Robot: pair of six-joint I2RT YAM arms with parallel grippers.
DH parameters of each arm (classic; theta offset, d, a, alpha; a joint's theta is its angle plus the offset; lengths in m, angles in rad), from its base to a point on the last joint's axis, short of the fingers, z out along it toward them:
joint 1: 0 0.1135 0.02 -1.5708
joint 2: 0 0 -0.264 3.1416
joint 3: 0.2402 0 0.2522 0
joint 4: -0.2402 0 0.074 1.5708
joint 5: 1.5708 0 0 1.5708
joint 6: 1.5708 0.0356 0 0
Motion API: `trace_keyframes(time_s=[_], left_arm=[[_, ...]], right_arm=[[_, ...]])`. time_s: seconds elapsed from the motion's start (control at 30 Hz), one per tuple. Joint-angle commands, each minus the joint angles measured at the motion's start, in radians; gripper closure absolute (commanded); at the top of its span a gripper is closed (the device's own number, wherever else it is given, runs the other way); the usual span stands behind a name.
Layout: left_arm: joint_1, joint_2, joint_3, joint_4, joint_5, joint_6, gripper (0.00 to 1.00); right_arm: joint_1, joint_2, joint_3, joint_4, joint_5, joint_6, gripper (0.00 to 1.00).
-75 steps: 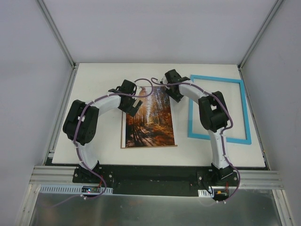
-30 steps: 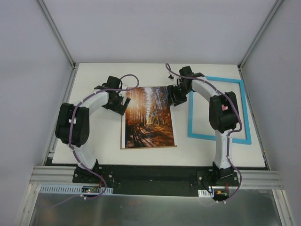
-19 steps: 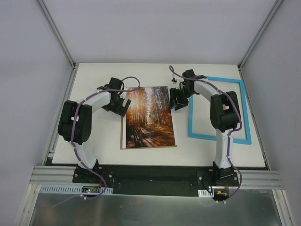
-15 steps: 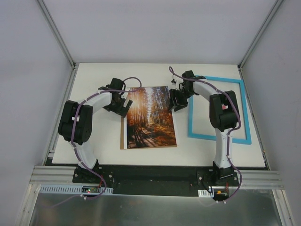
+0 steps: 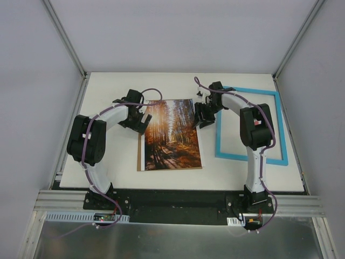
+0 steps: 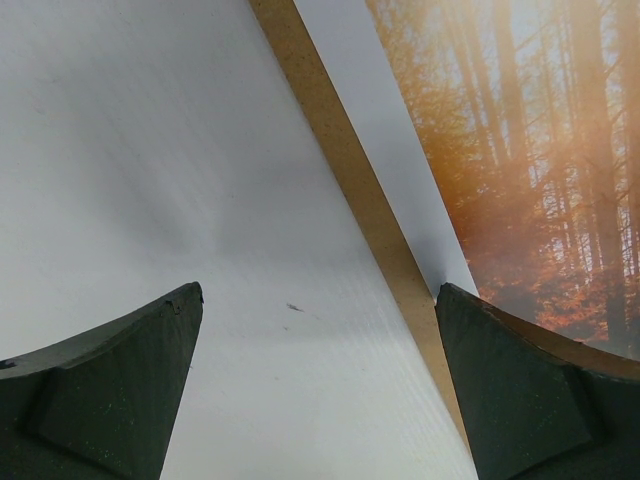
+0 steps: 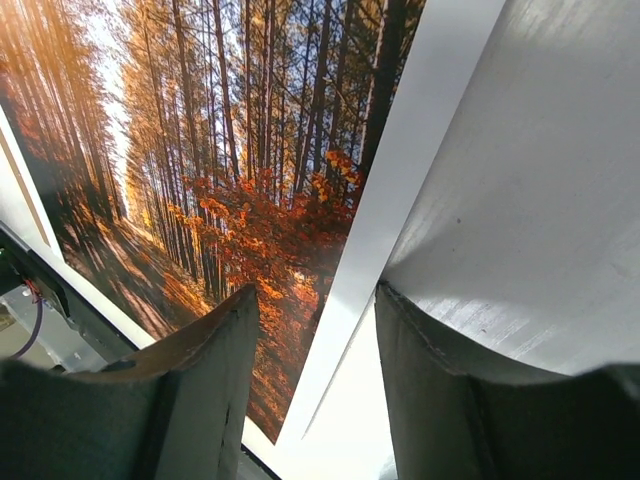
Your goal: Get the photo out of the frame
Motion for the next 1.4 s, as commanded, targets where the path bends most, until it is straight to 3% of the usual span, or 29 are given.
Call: trace_keyframes(time_s=[0.0, 0.5, 0.67, 0.9, 1.07, 1.17, 1.37], left_arm=[[-0.015, 0.007, -0.006, -0.016, 0.002, -0.016, 0.01], [-0.025, 0.006, -0.011, -0.016, 0.014, -0.02, 0.01], [-0.025, 0.001, -0.015, -0.016, 0.015, -0.019, 0.01], [-0.025, -0.006, -0.017, -0.016, 0.031, -0.022, 0.01], [-0.027, -0.012, -0.017, -0.017, 0.034, -0.023, 0.01], [-0.027, -0.02, -0.02, -0.016, 0.061, -0.022, 0.01], [-0.019, -0.072, -0.015, -0.016, 0.041, -0.01, 0.01]], right_arm=[[-0.007, -0.022, -0.015, 0.003, -0.046, 0.028, 0.48], [-0.046, -0.062, -0.06, 0.116, -0.316, 0.128, 0.57], [-0.043, -0.004, -0.059, 0.11, -0.323, 0.112, 0.61], [-0.021, 0.027, -0.05, 0.115, -0.34, 0.114, 0.8], [0.0, 0.04, -0.044, 0.118, -0.35, 0.114, 0.82], [0.005, 0.041, -0.033, 0.116, -0.365, 0.115, 0.99], [-0.035, -0.05, 0.019, 0.082, -0.377, 0.112, 1.0]])
